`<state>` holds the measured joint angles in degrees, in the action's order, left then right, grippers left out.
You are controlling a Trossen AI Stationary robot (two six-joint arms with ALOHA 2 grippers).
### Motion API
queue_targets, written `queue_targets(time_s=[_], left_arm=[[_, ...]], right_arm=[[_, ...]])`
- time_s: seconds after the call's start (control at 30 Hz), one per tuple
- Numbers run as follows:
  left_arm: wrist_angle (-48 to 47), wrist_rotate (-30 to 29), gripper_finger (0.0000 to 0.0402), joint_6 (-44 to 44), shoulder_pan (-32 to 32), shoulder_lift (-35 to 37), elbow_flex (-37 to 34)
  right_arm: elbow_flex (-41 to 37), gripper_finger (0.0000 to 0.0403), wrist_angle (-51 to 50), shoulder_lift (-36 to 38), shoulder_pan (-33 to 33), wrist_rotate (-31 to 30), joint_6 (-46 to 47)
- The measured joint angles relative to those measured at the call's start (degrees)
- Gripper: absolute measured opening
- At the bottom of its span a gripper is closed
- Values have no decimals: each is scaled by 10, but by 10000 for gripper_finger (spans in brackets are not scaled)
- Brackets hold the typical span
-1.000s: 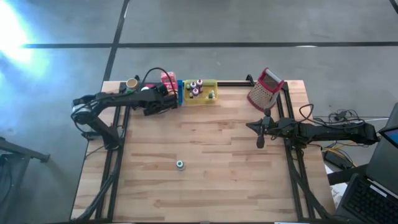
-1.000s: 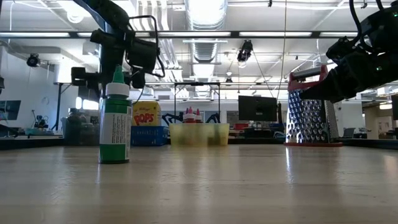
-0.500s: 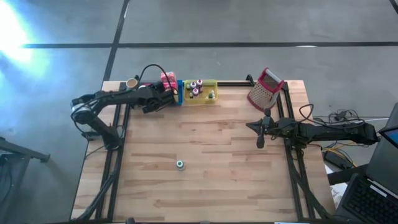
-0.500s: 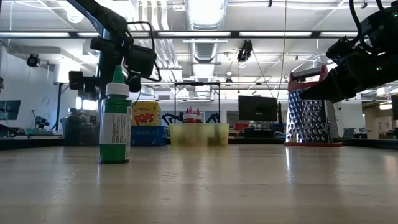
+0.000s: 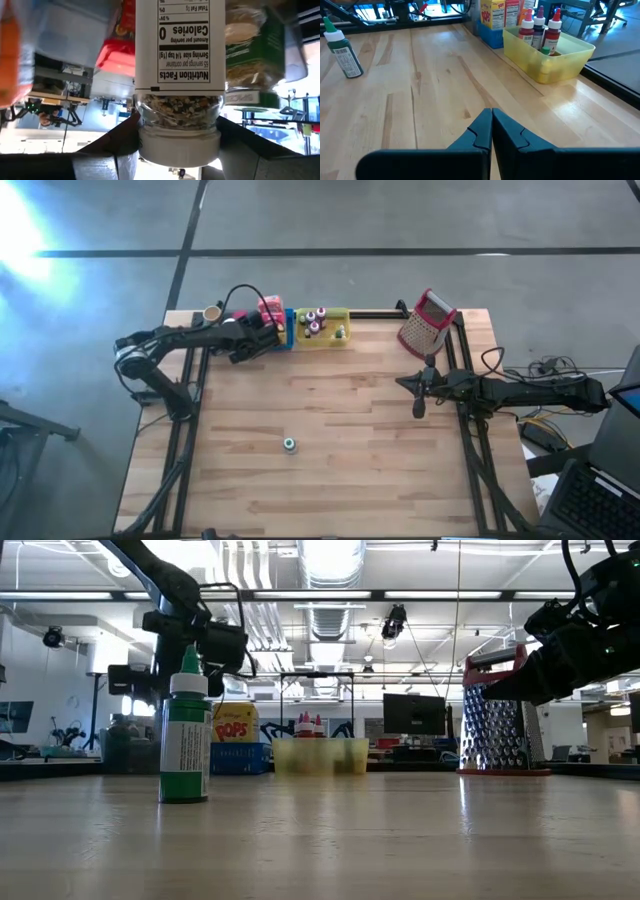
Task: Pick & Place Kitchen Items
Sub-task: Put the white seasoning bottle into the blue bin
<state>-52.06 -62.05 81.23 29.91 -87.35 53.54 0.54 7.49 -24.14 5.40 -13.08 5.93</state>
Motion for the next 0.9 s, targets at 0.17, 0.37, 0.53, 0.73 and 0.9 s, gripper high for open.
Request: queue_targets(time_s=[0.17, 0.37, 0.53, 0.73, 0.9], left_arm=[[13, -1, 218, 14, 0, 0, -24], [54, 0, 218, 30, 0, 0, -45], [71, 11, 221, 32, 0, 0, -48], [80, 44, 243, 25, 0, 0, -48], [81, 50, 246, 12, -1, 0, -47]], right_arm=[[0, 8, 0, 0, 0, 0, 0], [0, 8, 0, 0, 0, 0, 0], [0, 8, 0, 0, 0, 0, 0], [0, 8, 0, 0, 0, 0, 0], [0, 8, 0, 0, 0, 0, 0]])
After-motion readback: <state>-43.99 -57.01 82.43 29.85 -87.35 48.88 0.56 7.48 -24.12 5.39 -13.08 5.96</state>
